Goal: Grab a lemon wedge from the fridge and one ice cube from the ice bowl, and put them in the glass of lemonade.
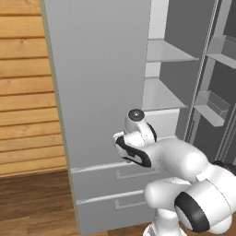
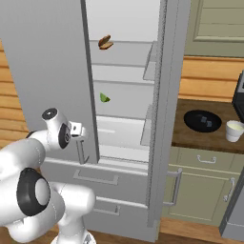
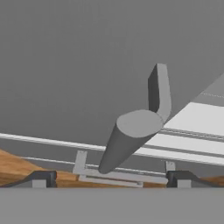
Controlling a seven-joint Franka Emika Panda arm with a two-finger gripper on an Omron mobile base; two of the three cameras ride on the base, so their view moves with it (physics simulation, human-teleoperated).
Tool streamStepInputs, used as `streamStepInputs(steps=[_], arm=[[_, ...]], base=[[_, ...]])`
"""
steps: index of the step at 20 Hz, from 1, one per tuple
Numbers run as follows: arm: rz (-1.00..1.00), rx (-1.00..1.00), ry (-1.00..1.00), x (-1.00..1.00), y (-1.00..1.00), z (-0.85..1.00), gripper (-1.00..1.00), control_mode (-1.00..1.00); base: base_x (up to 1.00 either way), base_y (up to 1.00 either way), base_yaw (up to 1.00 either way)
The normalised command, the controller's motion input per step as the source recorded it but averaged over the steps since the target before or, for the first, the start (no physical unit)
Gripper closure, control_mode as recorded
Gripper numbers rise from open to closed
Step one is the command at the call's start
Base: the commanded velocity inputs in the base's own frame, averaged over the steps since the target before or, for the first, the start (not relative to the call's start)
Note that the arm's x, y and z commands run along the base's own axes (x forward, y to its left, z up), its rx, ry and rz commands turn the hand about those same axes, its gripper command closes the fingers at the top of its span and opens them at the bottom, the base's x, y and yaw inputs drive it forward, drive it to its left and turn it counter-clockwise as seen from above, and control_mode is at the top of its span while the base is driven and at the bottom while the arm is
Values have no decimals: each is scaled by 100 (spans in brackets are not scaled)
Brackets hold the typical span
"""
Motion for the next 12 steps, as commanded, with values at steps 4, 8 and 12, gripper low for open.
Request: streamStepInputs(steps=[4, 8, 12], arm=[[0, 1, -4, 0, -12, 4, -100, -100], [0, 1, -6, 1, -28, 2, -100, -100], [0, 1, -4, 22, -5, -11, -100, -100]], base=[[0, 0, 0], [0, 0, 0], [0, 0, 0]])
